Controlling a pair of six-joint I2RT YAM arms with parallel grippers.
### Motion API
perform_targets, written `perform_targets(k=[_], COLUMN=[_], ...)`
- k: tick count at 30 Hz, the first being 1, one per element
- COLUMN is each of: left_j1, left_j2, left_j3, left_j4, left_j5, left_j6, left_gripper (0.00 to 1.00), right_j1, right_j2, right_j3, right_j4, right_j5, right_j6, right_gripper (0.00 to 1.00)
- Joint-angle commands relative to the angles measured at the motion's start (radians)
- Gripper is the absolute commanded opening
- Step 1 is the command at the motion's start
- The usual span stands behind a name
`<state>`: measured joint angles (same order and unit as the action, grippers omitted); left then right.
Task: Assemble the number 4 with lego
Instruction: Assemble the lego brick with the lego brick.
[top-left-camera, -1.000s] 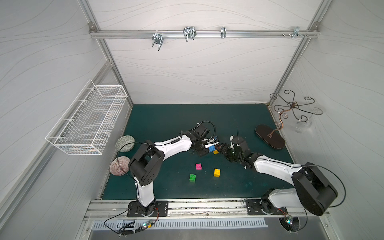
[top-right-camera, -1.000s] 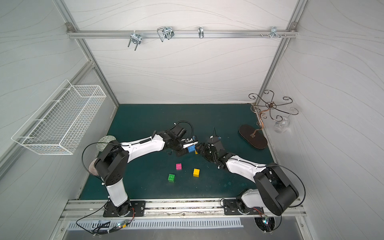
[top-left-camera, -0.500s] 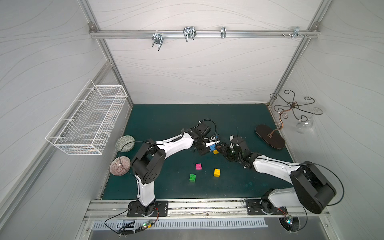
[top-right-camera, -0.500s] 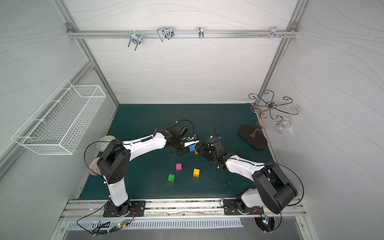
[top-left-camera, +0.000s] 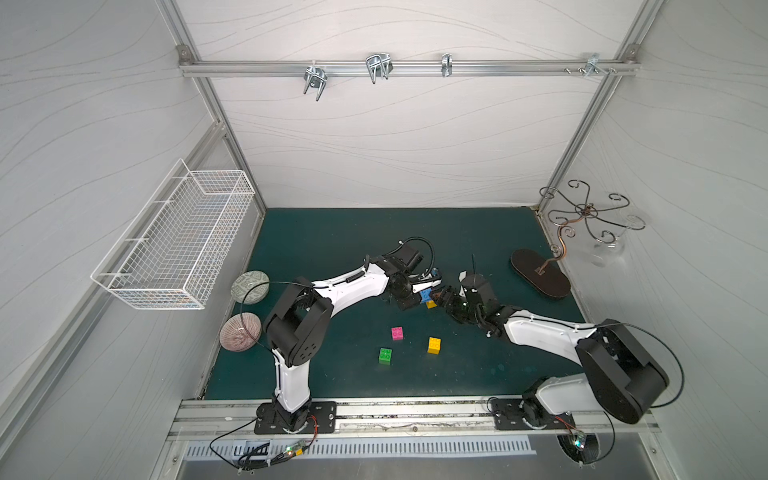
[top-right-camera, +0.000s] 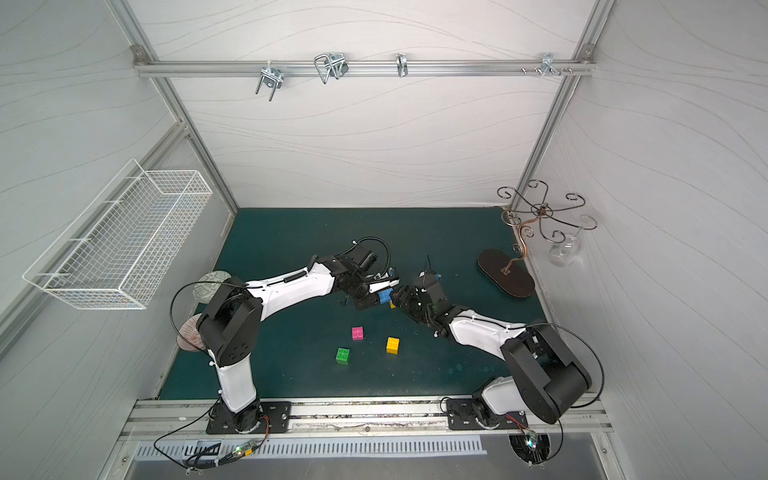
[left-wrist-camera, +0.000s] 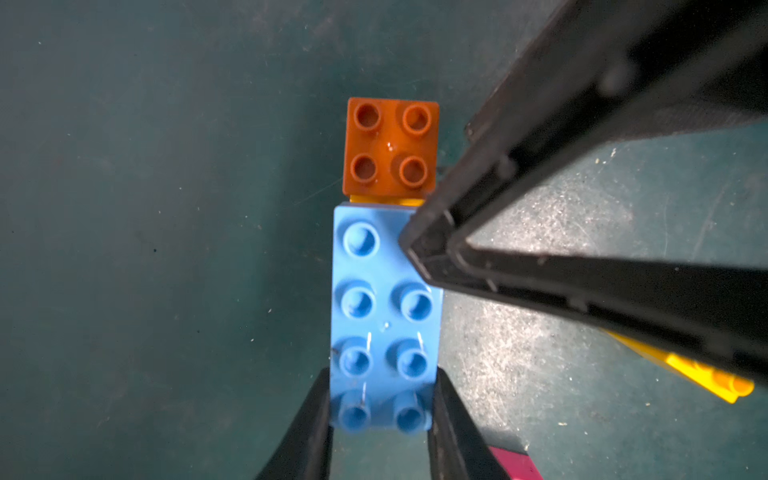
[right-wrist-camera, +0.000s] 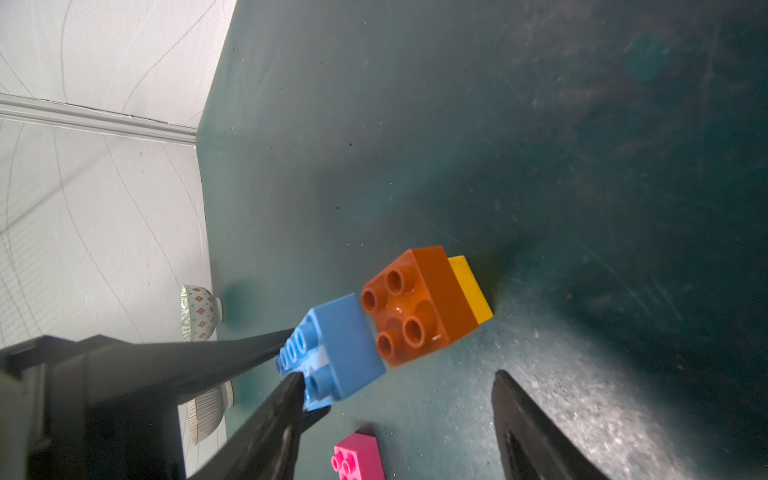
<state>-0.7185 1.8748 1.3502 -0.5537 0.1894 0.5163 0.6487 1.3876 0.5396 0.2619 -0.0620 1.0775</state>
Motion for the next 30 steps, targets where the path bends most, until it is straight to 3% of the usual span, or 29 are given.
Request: perform_targets(k=[1,30], left_j1=[0.008,0.014], left_j2=[0.026,0.058], left_j3=[0.043,0.077], left_j4=[-0.02,-0.037], left_j5=[0.026,0.048], left_j6=[0.004,-0.015], left_gripper=[0.0,0.0], right_j1=[0.004,-0.012], right_j2=[0.016,0.054], right_j3=[-0.011,-0.013], right_j4=[0.022,0.061], right_j5=[0.011,0.005], right_j6=[0.008,0.009], right_gripper=[0.71,0.7])
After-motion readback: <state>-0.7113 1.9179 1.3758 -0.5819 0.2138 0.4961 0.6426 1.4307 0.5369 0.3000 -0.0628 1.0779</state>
